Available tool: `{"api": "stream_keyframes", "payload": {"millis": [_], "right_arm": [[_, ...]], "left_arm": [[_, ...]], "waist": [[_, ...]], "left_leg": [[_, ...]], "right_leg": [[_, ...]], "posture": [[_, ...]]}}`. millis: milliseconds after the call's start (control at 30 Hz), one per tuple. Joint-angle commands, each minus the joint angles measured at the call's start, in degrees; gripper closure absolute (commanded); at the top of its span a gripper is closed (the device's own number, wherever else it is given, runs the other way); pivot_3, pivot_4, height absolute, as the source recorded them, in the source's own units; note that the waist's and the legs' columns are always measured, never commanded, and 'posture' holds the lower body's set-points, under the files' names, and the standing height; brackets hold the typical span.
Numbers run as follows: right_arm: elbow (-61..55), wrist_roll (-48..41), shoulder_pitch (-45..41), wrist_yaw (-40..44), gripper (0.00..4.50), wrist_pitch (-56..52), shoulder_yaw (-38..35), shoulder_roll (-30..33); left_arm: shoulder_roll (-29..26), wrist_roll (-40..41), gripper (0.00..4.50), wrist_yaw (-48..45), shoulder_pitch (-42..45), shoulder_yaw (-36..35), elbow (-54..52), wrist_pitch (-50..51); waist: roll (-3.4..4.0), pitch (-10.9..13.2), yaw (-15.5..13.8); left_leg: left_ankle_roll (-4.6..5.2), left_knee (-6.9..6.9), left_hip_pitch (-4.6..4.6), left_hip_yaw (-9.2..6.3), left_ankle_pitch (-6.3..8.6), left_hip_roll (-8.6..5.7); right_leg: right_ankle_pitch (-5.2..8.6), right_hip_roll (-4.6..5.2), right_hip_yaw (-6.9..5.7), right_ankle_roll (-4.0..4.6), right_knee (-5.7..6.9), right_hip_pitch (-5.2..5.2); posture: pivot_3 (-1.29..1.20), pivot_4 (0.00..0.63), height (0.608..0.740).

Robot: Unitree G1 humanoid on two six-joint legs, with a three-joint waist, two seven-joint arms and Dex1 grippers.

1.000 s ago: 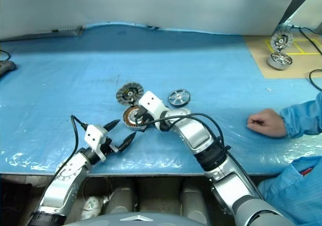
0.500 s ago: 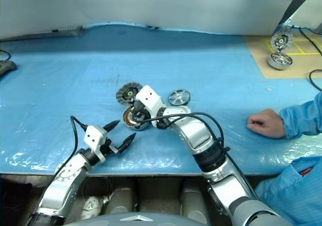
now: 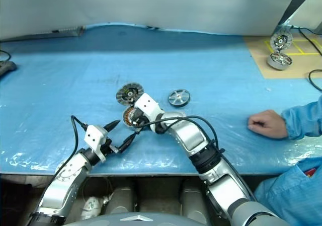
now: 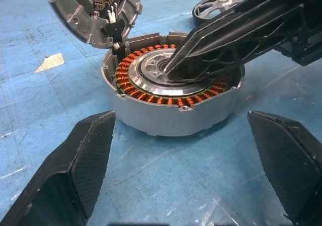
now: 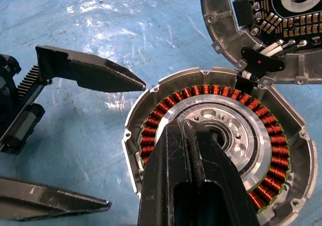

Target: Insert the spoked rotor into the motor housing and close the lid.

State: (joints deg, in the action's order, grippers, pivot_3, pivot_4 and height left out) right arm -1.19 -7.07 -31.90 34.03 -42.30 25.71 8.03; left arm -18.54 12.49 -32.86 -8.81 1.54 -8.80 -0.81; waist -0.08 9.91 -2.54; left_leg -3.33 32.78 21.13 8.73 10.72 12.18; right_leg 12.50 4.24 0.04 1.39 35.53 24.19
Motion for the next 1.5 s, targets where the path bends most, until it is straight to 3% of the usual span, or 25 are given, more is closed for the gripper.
{"api": "stream_keyframes", "payload": {"millis": [33, 267, 433, 467, 567, 667, 900, 1233, 1500], "right_arm": [[-8.49, -3.48, 0.29, 1.17, 4.45, -0.1, -4.56, 0.58], [-24.06, -8.12, 6.16, -3.02, 4.45, -6.19, -16.57, 4.68], [-30.2, -6.54, 12.08, -7.72, 4.45, -7.28, -22.23, 8.67], [-30.53, -5.96, 13.35, -8.6, 4.28, -7.15, -22.87, 9.56], [-30.23, -4.03, 17.0, -9.78, 3.55, -6.7, -23.05, 13.09], [-30.03, -3.26, 17.42, -10.66, 2.48, -7.73, -22.45, 14.93], [-27.0, -2.99, 12.16, -11.23, 0.05, -13.76, -22.04, 17.72], [-17.54, -3.55, 0.32, -11.15, 0.02, -19.29, -17.9, 15.2], [-12.14, -2.72, -1.85, -11.59, 0.02, -18.3, -16.38, 13.5]], "left_arm": [[-0.06, 0.47, 0.0, 0.38, 0.08, -0.57, -2.1, -0.31], [-0.45, 0.74, 0.0, 0.26, -0.12, -0.79, -2.18, -0.14], [-0.8, 1.11, 0.0, -0.2, 0.51, -0.97, -1.44, -0.02], [-0.81, 1.11, 0.0, -0.37, 0.71, -0.87, -1.14, -0.03], [-0.8, 1.08, 0.0, -0.79, 1.39, -0.69, -0.38, -0.07], [-0.74, 1.05, 0.0, -1.02, 1.7, -0.66, -0.04, -0.16], [-0.14, 0.73, 0.0, -0.88, 1.81, -0.1, 0.18, -0.3], [0.09, 0.47, 0.0, -0.58, 1.24, -0.01, -0.36, -0.42], [0.33, 0.37, 0.0, -0.23, 0.68, 0.03, -0.94, -0.66]], "waist": [[0.0, 0.0, -0.05], [-0.1, -0.06, -0.47], [-0.1, -0.06, -0.47], [-0.1, -0.06, -0.43], [-0.11, -0.07, -0.42], [-0.1, -0.06, -0.06], [-0.09, -0.07, -0.04], [-0.08, -0.07, -0.07], [-0.08, -0.07, -0.17]], "left_leg": [[0.0, 0.0, 0.02, 0.0, 0.0, 0.0], [0.0, -0.02, 0.01, -0.01, 0.0, -0.01], [0.0, -0.02, -0.02, -0.01, 0.0, -0.02], [0.0, -0.02, -0.03, -0.01, 0.0, -0.02], [0.0, -0.02, -0.03, -0.01, 0.0, -0.05], [0.0, -0.02, -0.02, -0.01, 0.0, -0.06], [0.0, -0.01, -0.04, -0.02, 0.0, -0.09], [0.0, -0.01, -0.03, -0.02, 0.0, -0.09], [0.0, -0.02, -0.01, -0.02, 0.0, -0.09]], "right_leg": [[0.0, 0.0, 0.0, 0.0, -0.01, 0.01], [0.0, 0.0, 0.0, -0.01, -0.03, -0.01], [0.0, -0.01, 0.02, -0.03, -0.04, -0.01], [0.01, -0.01, 0.03, -0.03, -0.04, -0.01], [0.01, 0.0, 0.04, -0.04, -0.05, -0.02], [0.01, 0.0, 0.06, -0.05, -0.05, -0.01], [0.01, 0.0, 0.07, -0.05, -0.04, -0.01], [0.0, 0.0, 0.06, -0.03, -0.03, -0.01], [0.0, 0.0, 0.05, -0.02, -0.04, -0.01]], "posture": [[0.0, 0.15, 0.74], [0.0, 0.15, 0.74], [0.0, 0.15, 0.74], [0.0, 0.15, 0.74], [0.0, 0.15, 0.74], [0.0, 0.15, 0.74], [0.0, 0.15, 0.74], [0.0, 0.15, 0.74], [0.0, 0.15, 0.74]]}}
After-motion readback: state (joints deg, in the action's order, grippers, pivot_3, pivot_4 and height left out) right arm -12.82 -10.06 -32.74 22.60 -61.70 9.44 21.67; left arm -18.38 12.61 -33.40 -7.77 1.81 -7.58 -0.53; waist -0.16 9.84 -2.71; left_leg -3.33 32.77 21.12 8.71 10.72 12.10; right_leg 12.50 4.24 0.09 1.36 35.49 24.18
